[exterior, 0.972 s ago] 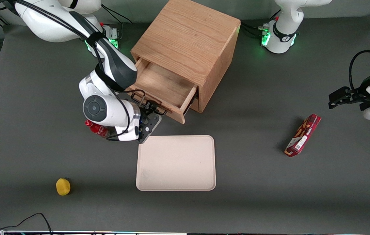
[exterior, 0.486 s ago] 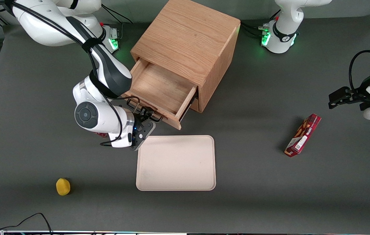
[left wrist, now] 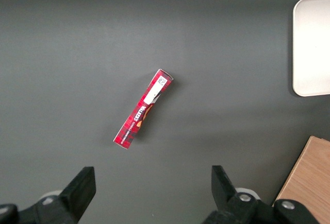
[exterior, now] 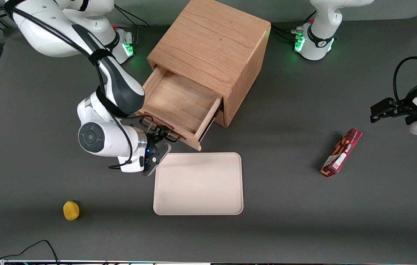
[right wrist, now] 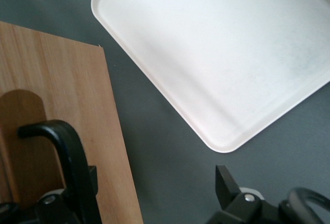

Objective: Open upper drawer
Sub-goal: 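Keep pulling the drawer further out with the right gripper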

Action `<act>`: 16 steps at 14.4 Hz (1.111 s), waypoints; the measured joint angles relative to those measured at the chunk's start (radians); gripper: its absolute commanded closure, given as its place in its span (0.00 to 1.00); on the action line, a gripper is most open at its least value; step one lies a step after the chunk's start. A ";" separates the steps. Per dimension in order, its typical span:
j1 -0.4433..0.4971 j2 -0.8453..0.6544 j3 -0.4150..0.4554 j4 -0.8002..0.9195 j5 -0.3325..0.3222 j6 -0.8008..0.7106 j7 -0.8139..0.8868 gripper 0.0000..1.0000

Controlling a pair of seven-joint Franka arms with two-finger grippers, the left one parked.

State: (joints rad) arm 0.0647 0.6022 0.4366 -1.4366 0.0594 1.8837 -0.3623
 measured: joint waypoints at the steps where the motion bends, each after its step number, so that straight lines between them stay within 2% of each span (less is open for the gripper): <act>1: -0.001 0.006 -0.002 0.009 -0.001 -0.002 -0.001 0.00; 16: -0.003 0.075 -0.042 0.138 -0.014 -0.090 -0.005 0.00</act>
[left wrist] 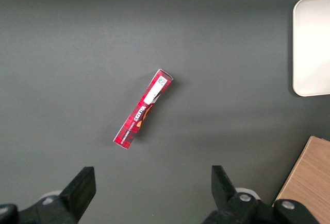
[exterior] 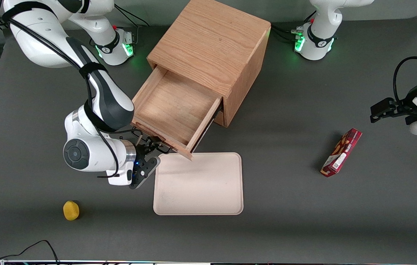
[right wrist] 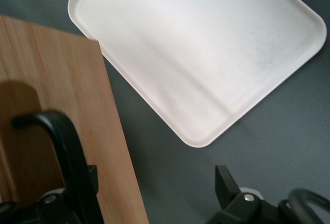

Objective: Open upper drawer

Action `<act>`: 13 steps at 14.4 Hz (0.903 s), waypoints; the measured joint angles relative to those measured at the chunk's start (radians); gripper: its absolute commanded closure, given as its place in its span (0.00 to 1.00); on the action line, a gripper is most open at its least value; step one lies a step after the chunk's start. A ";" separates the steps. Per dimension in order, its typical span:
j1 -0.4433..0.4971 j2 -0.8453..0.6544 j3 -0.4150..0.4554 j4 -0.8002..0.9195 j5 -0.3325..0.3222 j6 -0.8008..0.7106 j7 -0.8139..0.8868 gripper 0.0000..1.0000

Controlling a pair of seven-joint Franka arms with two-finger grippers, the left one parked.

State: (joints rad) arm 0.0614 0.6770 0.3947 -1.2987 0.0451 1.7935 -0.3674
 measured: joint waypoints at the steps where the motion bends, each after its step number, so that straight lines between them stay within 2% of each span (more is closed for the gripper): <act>1: 0.000 0.001 -0.003 0.009 -0.002 -0.013 -0.001 0.00; 13: 0.006 0.004 -0.038 0.174 -0.012 -0.158 -0.012 0.00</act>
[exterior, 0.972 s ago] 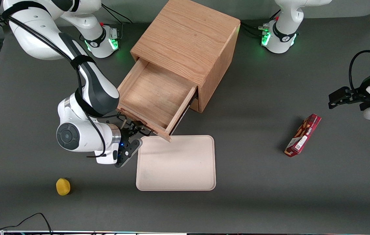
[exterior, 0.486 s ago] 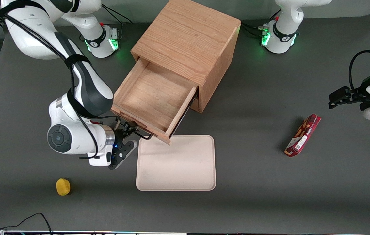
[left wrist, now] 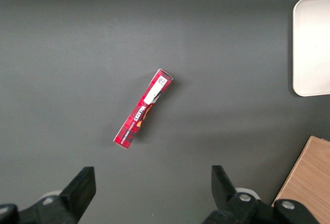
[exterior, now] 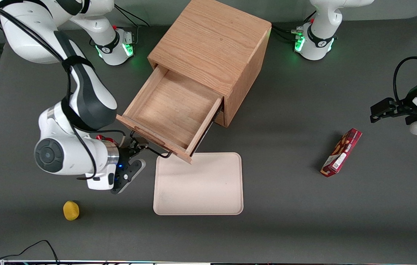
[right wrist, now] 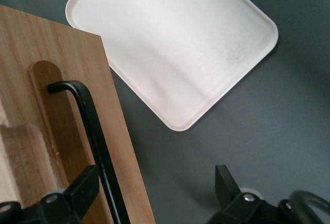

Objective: Open upper drawer

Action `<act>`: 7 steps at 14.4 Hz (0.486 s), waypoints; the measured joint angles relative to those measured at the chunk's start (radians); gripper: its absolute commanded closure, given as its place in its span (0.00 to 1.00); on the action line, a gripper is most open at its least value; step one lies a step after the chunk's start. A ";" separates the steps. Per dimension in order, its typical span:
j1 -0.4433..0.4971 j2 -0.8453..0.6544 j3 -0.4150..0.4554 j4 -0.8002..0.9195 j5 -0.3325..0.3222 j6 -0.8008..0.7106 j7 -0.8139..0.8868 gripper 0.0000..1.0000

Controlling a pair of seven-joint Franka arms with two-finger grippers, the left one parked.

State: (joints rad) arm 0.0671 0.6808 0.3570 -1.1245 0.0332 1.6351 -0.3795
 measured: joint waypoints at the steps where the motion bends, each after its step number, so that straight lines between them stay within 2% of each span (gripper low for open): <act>1: 0.000 -0.001 -0.001 0.016 -0.001 -0.019 0.000 0.00; 4: -0.002 -0.025 -0.002 0.047 -0.006 -0.067 0.000 0.00; 7: -0.015 -0.110 -0.003 0.059 -0.007 -0.125 0.000 0.00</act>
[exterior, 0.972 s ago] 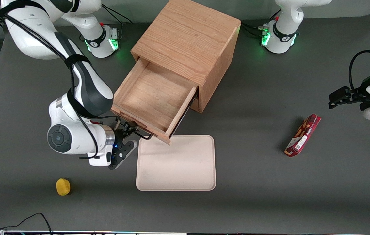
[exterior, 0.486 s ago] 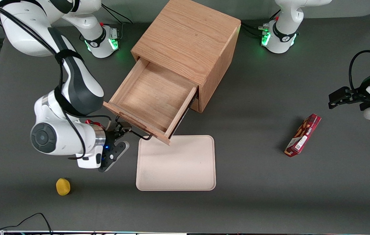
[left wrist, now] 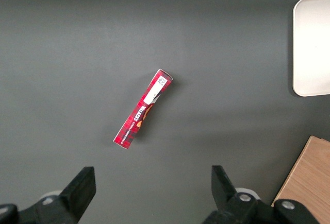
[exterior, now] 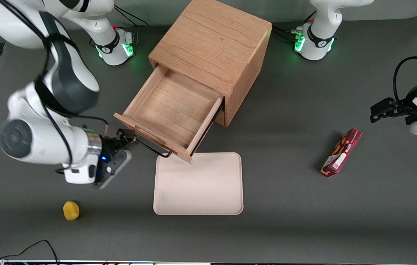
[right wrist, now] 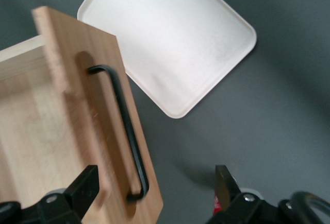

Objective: Open upper drawer

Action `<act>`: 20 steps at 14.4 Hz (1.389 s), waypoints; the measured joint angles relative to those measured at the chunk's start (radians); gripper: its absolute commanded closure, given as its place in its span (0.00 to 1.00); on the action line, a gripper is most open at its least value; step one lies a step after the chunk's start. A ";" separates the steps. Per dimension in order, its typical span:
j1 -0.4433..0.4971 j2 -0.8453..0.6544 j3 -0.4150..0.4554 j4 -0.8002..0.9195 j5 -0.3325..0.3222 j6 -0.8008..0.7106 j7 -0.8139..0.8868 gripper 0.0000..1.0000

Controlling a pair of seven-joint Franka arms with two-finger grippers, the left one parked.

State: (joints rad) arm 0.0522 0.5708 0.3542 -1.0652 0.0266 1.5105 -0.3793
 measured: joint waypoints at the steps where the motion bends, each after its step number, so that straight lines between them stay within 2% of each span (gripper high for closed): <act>1: -0.008 -0.035 0.000 0.000 0.000 -0.037 0.000 0.00; 4: -0.041 -0.154 0.000 -0.026 0.000 -0.129 0.000 0.00; 7: -0.083 -0.317 0.001 -0.143 0.000 -0.158 0.002 0.00; 10: -0.169 -0.510 0.003 -0.317 0.010 -0.162 0.004 0.00; 13: -0.301 -0.695 0.003 -0.504 0.077 -0.159 0.023 0.01; 15: -0.365 -0.795 -0.001 -0.601 0.093 -0.134 0.055 0.02; 18: -0.440 -0.862 -0.004 -0.657 0.098 -0.090 0.086 0.05; 20: -0.454 -0.862 -0.005 -0.672 0.100 -0.022 0.137 0.04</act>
State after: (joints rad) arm -0.4023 -0.2910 0.3491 -1.7371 0.1268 1.4883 -0.2419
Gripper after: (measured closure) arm 0.035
